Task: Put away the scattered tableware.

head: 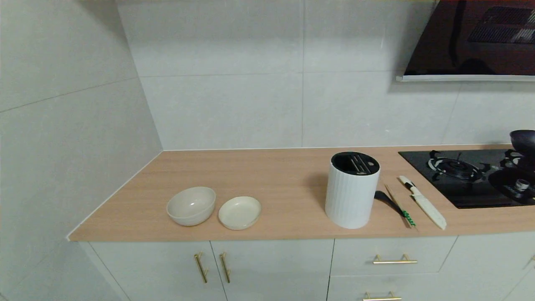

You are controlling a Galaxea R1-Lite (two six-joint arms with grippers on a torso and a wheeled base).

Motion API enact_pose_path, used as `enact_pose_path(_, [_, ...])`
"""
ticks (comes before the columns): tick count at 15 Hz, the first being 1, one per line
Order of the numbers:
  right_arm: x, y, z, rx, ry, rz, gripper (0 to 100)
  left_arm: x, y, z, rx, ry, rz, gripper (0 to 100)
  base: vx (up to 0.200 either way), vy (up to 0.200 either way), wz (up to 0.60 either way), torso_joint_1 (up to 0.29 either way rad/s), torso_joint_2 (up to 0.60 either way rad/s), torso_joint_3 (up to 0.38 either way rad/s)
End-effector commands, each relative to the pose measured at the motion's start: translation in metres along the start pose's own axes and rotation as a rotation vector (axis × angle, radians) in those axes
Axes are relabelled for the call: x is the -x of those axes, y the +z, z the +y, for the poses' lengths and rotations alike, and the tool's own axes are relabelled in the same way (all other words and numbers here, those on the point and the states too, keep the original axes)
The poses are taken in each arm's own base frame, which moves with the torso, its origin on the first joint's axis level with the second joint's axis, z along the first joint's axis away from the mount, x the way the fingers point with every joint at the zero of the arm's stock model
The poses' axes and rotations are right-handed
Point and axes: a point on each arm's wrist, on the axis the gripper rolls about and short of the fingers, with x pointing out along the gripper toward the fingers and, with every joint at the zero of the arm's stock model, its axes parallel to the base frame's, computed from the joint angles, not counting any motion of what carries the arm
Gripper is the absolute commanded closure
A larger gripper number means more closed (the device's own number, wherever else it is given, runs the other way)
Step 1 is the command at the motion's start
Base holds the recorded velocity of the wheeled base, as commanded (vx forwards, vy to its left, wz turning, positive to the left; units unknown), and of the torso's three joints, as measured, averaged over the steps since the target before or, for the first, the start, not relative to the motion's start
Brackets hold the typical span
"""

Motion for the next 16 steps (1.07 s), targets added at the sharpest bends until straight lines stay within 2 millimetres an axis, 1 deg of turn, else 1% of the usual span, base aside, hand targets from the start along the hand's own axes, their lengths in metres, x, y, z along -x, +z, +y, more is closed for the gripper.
enact_pose_path(1, [0.0, 0.0, 0.0, 0.0, 0.0, 0.0, 0, -0.0001, 0.0, 0.0, 0.0, 0.001, 0.001, 0, 0.0, 0.2, 0.0, -0.002, 0.0, 0.007])
enact_pose_path(16, [0.0, 0.0, 0.0, 0.001, 0.0, 0.0, 0, -0.0001, 0.0, 0.0, -0.003, 0.001, 0.001, 0, 0.0, 0.2, 0.0, 0.004, 0.0, 0.0])
